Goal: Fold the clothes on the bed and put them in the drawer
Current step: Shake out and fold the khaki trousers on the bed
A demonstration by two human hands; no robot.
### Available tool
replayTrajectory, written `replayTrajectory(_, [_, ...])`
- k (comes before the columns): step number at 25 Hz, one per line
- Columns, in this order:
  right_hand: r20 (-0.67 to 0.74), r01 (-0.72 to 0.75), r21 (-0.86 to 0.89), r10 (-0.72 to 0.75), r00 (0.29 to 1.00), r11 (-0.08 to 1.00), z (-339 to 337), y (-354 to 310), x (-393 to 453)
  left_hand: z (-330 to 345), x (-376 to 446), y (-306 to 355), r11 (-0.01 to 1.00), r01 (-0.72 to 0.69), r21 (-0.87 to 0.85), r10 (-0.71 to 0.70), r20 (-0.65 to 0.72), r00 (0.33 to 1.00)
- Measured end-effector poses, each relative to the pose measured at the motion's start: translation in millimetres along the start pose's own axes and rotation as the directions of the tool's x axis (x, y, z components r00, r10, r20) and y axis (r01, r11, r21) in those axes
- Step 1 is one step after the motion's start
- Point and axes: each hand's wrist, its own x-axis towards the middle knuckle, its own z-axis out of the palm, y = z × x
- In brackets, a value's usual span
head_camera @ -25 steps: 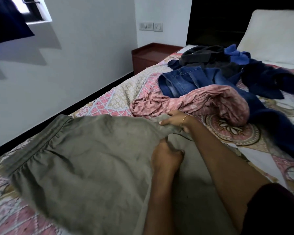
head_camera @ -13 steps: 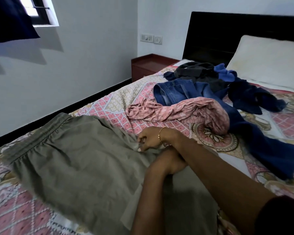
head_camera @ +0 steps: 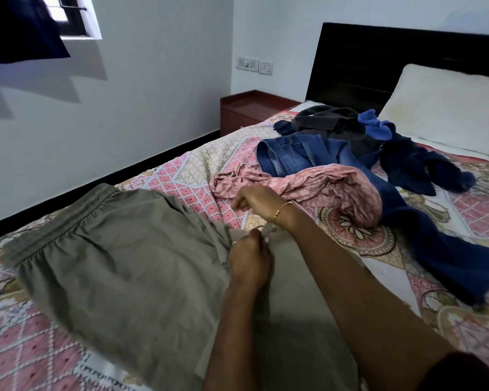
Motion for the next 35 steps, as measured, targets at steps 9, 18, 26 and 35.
replayTrajectory(9, [-0.626, -0.082, -0.418, -0.221, 0.748, 0.905, 71.0, 92.4, -56.5, -6.0, 1.9, -13.6, 0.897, 0.280, 0.342, -0.311, 0.036, 0.950])
replayTrajectory(18, [-0.307, -0.145, -0.571, -0.046, 0.951, 0.808, 86.3, 109.7, -58.2, 2.2, -4.0, -28.2, 0.936, 0.349, 0.049, -0.347, -0.048, 0.937])
replayTrajectory(26, [-0.187, -0.281, -0.711, 0.213, 0.959, 0.644, 52.1, 112.2, -134.3, 14.1, -24.4, -34.2, 0.908, 0.183, 0.377, -0.170, -0.069, 0.983])
replayTrajectory(35, [-0.480, -0.447, 0.392, 0.593, 0.646, 0.804, 35.5, 103.5, -196.3, 18.7, -54.4, -25.3, 0.906, -0.026, 0.422, -0.081, 0.234, 0.969])
